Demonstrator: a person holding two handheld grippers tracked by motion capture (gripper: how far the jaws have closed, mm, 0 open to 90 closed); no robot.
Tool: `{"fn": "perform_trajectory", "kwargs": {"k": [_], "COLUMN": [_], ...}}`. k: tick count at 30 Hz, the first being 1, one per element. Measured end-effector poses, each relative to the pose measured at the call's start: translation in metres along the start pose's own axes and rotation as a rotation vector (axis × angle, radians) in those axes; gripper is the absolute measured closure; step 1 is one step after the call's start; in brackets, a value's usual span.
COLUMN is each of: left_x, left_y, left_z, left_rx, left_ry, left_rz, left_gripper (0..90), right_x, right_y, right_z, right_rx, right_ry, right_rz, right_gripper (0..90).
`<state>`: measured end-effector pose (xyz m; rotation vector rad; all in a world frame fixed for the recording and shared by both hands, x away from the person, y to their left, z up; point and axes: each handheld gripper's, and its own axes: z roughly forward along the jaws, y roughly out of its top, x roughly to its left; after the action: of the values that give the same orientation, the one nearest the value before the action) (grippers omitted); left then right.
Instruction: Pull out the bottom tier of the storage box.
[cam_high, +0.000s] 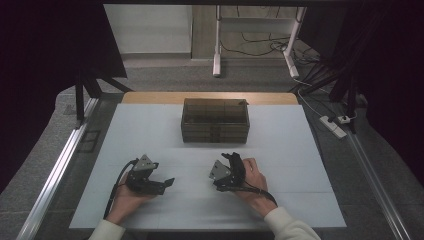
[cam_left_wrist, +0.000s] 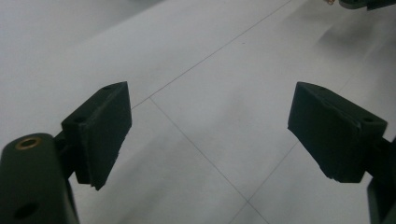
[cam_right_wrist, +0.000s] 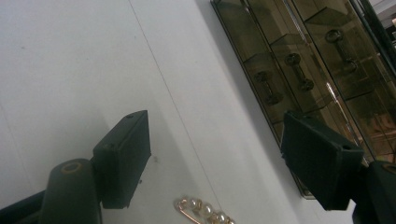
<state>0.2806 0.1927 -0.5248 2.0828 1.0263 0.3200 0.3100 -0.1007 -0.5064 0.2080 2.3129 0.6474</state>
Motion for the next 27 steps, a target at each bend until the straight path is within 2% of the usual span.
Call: {"fn": "perform_trajectory", "kwargs": {"k": [1,10,14,27], "left_x": [0.0,0.0,0.0,0.0], "left_y": [0.0,0.0,0.0,-0.001], "left_z": [0.0,0.0,-0.001,-0.001], "left_rx": [-0.001,0.001,0.001,0.003], "left_ry": [-0.001,0.002,0.003,0.006], "left_rz": [0.0,0.0,0.001,0.001], "left_gripper": [14.3,14.3,14.3,14.4], "right_x": [0.0,0.0,-0.001,-0.012], "right_y": [0.0,0.005,0.006,0.007], "right_z": [0.0,0.005,0.006,0.012], "right_rx": [0.002,0.006,0.005,0.012], "right_ry": [0.009,-0.031,-0.038,-0.064], "right_rz": [-0.001,-0.048,-0.033,-0.055], "right_gripper": [24.5,25.0,25.1,26.1]}}
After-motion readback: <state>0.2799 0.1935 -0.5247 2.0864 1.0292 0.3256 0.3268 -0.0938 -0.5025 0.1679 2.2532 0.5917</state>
